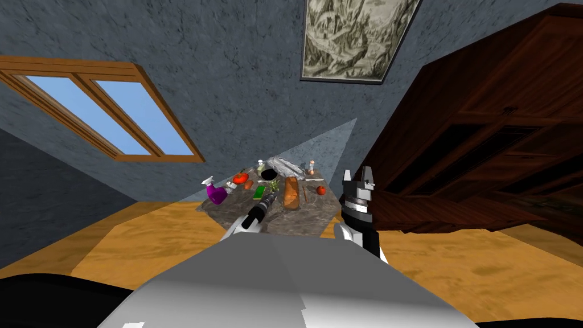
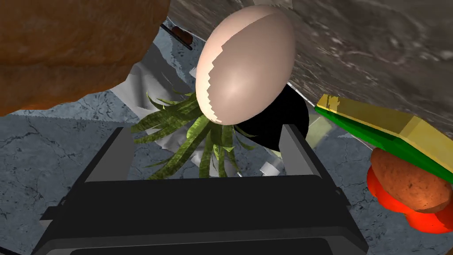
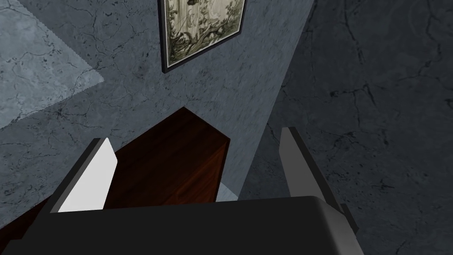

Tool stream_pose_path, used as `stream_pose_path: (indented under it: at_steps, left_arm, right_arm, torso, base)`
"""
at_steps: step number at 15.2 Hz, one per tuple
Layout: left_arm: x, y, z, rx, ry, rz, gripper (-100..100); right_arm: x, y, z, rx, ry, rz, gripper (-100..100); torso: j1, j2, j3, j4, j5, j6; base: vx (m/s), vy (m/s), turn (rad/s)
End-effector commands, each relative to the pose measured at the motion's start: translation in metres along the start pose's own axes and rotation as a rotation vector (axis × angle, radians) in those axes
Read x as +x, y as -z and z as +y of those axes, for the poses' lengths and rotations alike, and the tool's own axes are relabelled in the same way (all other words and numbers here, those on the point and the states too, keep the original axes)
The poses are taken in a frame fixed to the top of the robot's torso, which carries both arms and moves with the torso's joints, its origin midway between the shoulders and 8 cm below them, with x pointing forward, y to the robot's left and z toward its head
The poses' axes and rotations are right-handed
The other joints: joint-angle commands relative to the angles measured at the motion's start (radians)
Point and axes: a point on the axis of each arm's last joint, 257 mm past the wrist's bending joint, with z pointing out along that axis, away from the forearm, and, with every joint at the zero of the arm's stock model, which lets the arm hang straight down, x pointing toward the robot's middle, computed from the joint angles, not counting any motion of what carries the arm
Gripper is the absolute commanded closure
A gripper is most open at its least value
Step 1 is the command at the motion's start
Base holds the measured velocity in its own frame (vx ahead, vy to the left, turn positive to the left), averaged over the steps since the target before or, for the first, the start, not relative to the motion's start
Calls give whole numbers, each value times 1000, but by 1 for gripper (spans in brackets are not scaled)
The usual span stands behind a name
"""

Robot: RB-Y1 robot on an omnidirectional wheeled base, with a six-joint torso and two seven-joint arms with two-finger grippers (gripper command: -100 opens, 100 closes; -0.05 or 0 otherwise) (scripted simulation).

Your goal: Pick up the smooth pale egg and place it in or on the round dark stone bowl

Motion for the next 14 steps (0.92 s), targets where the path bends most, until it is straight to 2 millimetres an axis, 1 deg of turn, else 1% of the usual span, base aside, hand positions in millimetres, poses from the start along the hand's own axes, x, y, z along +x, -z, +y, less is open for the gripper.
stream_pose_path:
  at_steps: [1, 2, 3, 4, 5, 6, 11, 12, 14]
  left_arm:
    - [23, 1, 15, -38, -39, 57, -100]
    - [38, 4, 23, -59, -47, 90, -100]
    - [23, 2, 16, -36, -33, 54, -100]
    - [26, -2, 22, -43, -36, 57, -100]
    - [26, 1, 20, -43, -37, 61, -100]
    - [26, 0, 20, -43, -37, 60, 100]
    - [26, 0, 20, -42, -39, 60, 100]
    - [15, -5, 24, -45, -46, 38, 100]
    - [3, -10, 28, -49, -52, 15, 100]
  right_arm:
    - [0, 0, 0, 0, 0, 0, 0]
    - [0, 0, 0, 0, 0, 0, 0]
    - [0, 0, 0, 0, 0, 0, 0]
    - [0, 0, 0, 0, 0, 0, 0]
    - [0, 0, 0, 0, 0, 0, 0]
    - [0, 0, 0, 0, 0, 0, 0]
    - [0, 0, 0, 0, 0, 0, 0]
    - [0, 0, 0, 0, 0, 0, 0]
    - [0, 0, 0, 0, 0, 0, 0]
  torso:
    - [0, 0, 0, 0, 0, 0]
    - [0, 0, 0, 0, 0, 0]
    - [-1, 0, 0, 0, 0, 0]
    - [-1, 0, 0, 0, 0, 0]
    - [-2, -1, 0, 0, -1, 0]
    - [-2, -1, -1, 0, -1, 0]
    - [-2, 0, 0, 0, 0, 0]
    - [-2, 0, 0, 0, 0, 0]
    - [-1, 8, 4, 2, 0, 0]
  base:
    - [18, 12, -83]
    - [18, 1, -77]
    - [10, 0, -28]
    - [45, -11, -24]
    - [41, -10, -13]
    - [13, -3, 1]
    - [1, 0, 2]
    - [-102, 4, -39]
    - [-181, 13, -81]
